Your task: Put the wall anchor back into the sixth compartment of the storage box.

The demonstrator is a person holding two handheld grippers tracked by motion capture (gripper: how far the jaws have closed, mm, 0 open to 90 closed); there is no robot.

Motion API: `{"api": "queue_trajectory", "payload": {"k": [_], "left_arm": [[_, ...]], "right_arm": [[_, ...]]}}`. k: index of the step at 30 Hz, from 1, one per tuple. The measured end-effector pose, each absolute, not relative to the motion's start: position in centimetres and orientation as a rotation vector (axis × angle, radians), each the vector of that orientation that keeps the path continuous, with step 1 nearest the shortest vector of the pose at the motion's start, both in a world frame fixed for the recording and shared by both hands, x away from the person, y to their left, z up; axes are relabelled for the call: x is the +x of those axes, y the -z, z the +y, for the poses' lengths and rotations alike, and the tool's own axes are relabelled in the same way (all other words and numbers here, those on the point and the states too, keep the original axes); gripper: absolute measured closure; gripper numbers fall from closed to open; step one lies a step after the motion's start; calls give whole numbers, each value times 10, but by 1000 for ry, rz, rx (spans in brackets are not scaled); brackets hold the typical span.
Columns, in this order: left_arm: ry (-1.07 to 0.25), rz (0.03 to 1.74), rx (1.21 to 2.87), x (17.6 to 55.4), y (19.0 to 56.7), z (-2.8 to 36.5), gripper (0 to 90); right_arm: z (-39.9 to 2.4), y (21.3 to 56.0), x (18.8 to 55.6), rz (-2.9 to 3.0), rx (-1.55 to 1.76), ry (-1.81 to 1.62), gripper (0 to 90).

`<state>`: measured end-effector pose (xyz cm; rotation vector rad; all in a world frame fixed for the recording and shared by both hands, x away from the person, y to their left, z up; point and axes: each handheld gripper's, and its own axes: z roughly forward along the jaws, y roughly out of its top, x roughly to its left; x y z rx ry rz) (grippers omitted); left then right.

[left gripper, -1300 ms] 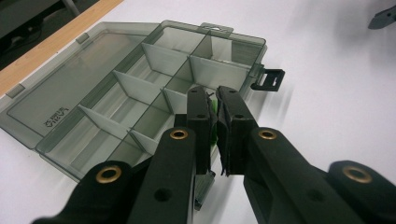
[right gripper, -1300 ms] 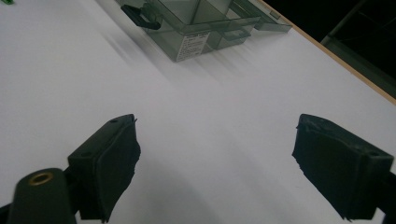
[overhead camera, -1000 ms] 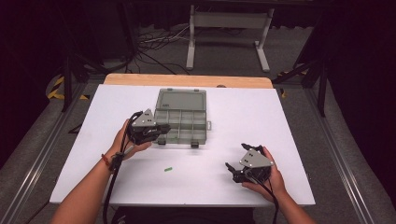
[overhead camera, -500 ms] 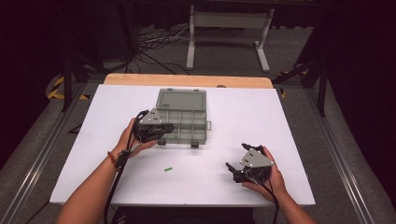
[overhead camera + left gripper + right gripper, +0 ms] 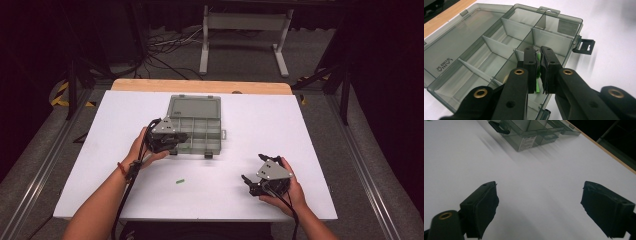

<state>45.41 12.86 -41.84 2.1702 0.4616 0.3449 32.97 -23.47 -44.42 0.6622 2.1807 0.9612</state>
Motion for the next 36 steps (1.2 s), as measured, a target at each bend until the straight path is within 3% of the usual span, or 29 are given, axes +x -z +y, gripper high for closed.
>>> {"api": "queue_trajectory", "payload": {"k": [23, 36], "left_arm": [[-387, 375, 2192, 426, 409, 146, 672], [-417, 373, 2171, 401, 408, 159, 474]], "right_arm": [[-234, 445, 330, 2185, 662, -956, 143], [-234, 444, 330, 2181, 661, -958, 143]]}}
